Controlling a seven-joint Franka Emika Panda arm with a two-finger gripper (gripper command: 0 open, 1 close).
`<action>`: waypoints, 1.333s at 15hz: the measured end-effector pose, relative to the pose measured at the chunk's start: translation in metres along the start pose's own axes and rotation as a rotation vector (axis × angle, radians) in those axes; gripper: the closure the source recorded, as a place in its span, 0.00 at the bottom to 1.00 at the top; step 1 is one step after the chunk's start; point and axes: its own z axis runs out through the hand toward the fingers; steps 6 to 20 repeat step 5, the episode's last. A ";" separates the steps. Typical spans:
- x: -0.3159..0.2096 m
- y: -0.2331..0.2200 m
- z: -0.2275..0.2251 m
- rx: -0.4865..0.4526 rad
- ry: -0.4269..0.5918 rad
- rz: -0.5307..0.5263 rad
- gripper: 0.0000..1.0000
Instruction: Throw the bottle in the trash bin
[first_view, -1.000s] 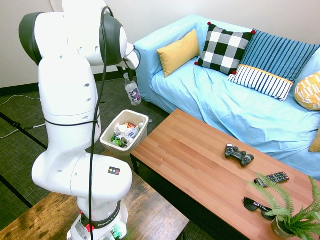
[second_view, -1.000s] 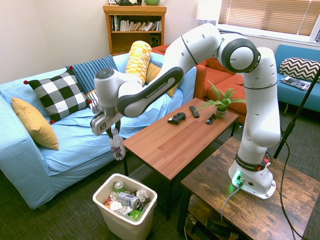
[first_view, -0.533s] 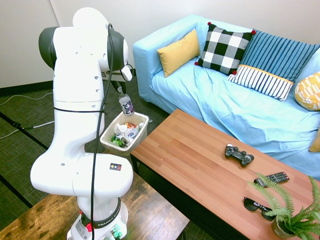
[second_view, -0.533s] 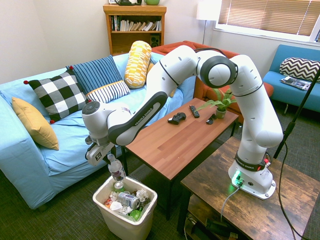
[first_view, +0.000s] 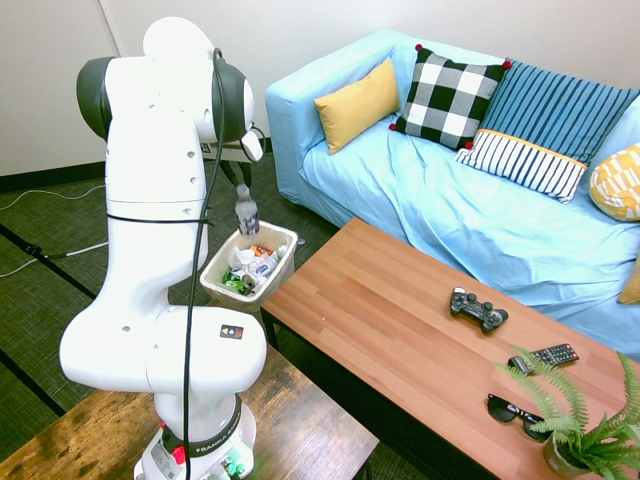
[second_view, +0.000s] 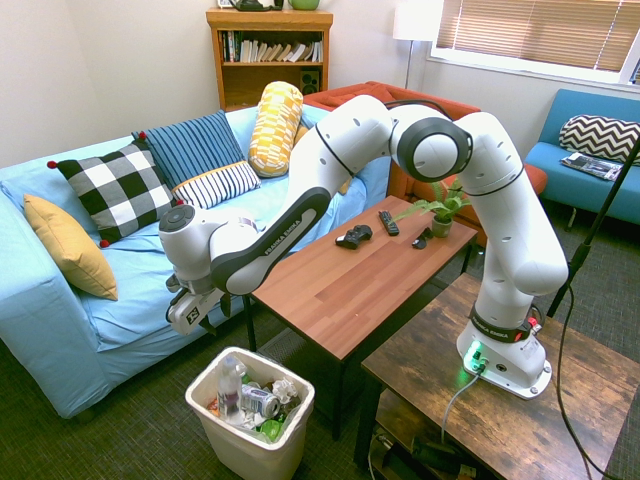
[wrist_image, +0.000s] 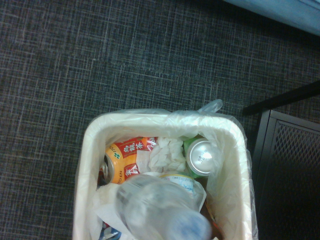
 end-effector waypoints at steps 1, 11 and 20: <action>0.000 0.000 0.001 0.000 -0.002 0.001 0.00; -0.004 -0.002 0.001 0.004 -0.017 0.006 0.00; -0.004 -0.002 0.001 0.004 -0.017 0.006 0.00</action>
